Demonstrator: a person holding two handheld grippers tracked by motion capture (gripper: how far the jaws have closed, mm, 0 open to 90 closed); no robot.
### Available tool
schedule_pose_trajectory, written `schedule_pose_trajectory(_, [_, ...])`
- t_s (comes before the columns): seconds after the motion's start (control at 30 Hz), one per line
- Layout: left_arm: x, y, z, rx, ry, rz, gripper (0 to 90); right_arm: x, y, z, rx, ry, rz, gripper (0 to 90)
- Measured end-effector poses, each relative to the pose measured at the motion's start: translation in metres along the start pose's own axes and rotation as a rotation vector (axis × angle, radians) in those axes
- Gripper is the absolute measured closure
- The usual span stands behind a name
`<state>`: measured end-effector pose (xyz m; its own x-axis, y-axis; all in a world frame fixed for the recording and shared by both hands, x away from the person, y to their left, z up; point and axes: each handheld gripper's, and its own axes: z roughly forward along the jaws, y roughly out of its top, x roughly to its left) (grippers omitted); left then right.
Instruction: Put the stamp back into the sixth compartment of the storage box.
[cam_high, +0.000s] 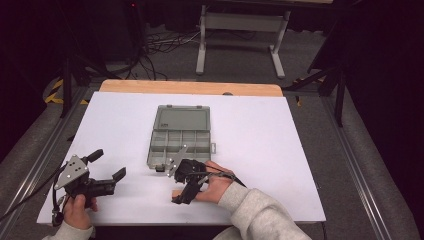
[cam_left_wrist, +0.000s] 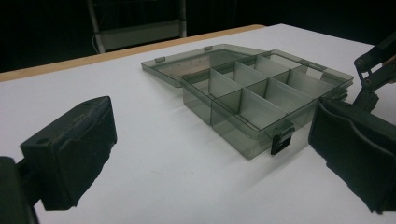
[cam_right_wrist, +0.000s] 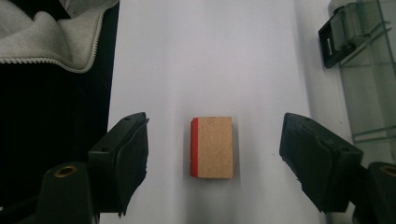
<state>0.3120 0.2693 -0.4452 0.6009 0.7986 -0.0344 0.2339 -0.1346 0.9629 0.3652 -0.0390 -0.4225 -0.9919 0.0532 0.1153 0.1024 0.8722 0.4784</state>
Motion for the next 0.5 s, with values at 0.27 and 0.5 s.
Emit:
schedule_pose_trajectory(0.27, [0.0001, 0.0001, -0.0001, 0.002, -0.002, -0.002, 1.9, -0.0009, -0.0008, 0.0046, 0.043, 0.024, 0.000, 31.3])
schedule_pose_trajectory(0.5, [0.0000, 0.0000, 0.0001, 0.001, -0.003, -0.002, 1.9, -0.0002, -0.0010, 0.0095, 0.077, 0.030, -0.003, 35.8])
